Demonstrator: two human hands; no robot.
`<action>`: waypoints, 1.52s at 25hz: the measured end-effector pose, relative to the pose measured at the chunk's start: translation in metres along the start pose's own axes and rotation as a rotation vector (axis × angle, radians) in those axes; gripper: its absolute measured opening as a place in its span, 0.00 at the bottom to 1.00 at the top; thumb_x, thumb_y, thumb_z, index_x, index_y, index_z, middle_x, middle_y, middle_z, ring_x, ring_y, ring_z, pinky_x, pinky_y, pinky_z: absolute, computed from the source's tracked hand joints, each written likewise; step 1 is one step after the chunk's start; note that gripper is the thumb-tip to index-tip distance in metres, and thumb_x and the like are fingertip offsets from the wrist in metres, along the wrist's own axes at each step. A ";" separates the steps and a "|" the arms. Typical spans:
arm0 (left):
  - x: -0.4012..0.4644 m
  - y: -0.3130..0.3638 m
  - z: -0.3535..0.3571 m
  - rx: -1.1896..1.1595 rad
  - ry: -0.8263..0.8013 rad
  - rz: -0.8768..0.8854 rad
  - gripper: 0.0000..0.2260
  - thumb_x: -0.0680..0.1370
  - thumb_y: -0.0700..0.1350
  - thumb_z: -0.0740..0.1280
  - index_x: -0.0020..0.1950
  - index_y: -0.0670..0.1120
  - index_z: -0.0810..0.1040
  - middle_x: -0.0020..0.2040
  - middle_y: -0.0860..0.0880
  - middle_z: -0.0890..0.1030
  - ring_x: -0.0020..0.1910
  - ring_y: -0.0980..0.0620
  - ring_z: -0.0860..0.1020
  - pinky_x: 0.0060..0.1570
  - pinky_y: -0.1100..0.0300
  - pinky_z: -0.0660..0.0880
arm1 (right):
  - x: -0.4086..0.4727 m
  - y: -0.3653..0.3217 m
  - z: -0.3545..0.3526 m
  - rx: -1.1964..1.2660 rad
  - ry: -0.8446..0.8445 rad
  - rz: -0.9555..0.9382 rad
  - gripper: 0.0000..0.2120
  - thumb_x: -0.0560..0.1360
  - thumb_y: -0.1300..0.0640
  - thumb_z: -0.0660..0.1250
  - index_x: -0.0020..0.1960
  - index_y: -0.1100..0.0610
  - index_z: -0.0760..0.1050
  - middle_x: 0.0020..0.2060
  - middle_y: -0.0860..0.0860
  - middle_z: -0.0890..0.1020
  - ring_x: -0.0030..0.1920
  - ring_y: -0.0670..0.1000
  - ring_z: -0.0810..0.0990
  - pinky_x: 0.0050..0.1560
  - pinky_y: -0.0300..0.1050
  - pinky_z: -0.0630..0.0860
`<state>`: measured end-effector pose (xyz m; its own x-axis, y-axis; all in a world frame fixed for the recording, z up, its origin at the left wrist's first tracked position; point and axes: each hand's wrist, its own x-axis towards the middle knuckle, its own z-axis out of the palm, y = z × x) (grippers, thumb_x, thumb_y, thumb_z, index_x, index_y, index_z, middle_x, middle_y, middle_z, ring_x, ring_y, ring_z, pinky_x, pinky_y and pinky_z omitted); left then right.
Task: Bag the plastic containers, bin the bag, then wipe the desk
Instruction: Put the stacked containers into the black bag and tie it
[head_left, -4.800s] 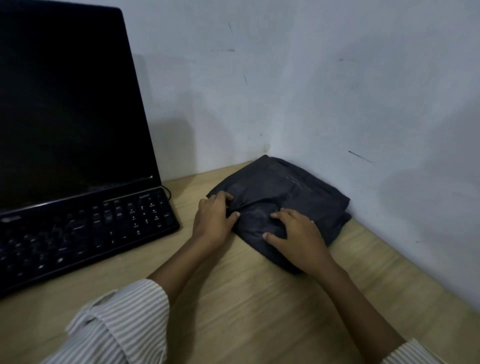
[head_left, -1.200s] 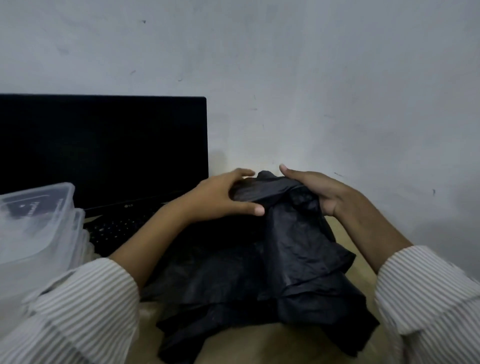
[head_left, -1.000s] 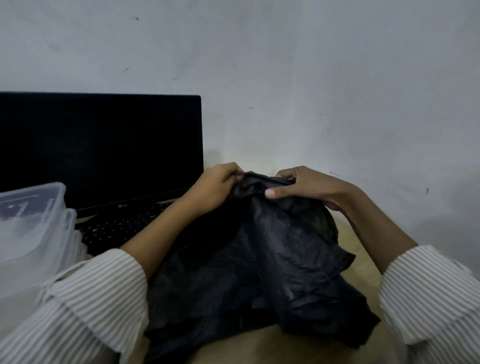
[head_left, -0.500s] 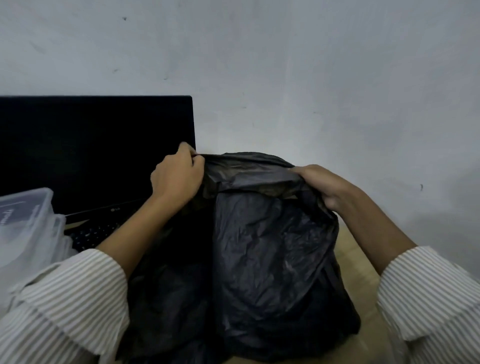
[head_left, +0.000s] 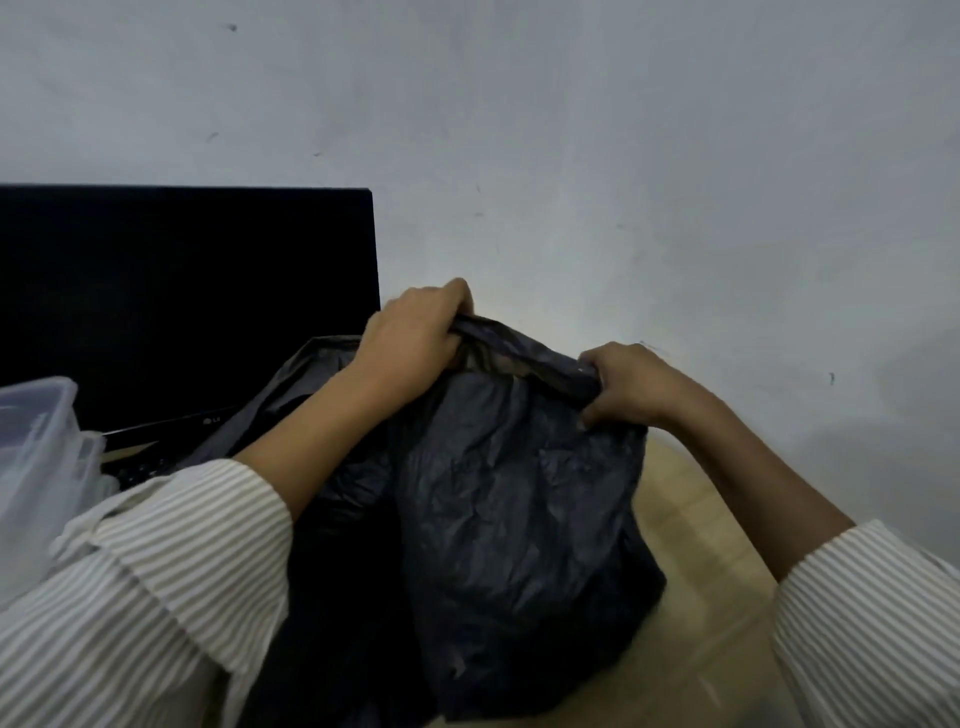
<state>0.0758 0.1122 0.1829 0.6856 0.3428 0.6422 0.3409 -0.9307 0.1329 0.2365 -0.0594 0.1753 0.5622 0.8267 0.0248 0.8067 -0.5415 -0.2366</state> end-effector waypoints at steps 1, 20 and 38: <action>0.001 -0.004 -0.004 0.049 0.037 -0.033 0.09 0.76 0.40 0.60 0.56 0.45 0.72 0.49 0.43 0.79 0.47 0.39 0.76 0.38 0.53 0.67 | 0.002 0.009 0.004 -0.095 0.089 0.056 0.13 0.65 0.55 0.76 0.46 0.55 0.76 0.46 0.56 0.82 0.45 0.56 0.78 0.41 0.47 0.75; -0.026 -0.054 -0.009 -0.121 0.022 -0.563 0.10 0.80 0.45 0.57 0.59 0.43 0.66 0.50 0.39 0.76 0.47 0.37 0.76 0.46 0.48 0.74 | 0.016 0.048 0.036 0.759 0.221 0.258 0.16 0.68 0.68 0.73 0.51 0.52 0.78 0.53 0.60 0.82 0.52 0.59 0.80 0.54 0.52 0.79; -0.036 -0.073 -0.003 -0.103 -0.193 -0.672 0.15 0.77 0.55 0.57 0.46 0.44 0.74 0.47 0.40 0.76 0.44 0.42 0.74 0.45 0.52 0.69 | -0.009 0.038 0.012 1.422 -0.194 0.312 0.14 0.73 0.52 0.65 0.31 0.54 0.82 0.32 0.52 0.83 0.31 0.50 0.82 0.35 0.39 0.79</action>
<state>0.0237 0.1671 0.1524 0.4533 0.8550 0.2519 0.6743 -0.5137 0.5305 0.2596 -0.0856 0.1549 0.5506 0.7765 -0.3066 -0.2595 -0.1899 -0.9469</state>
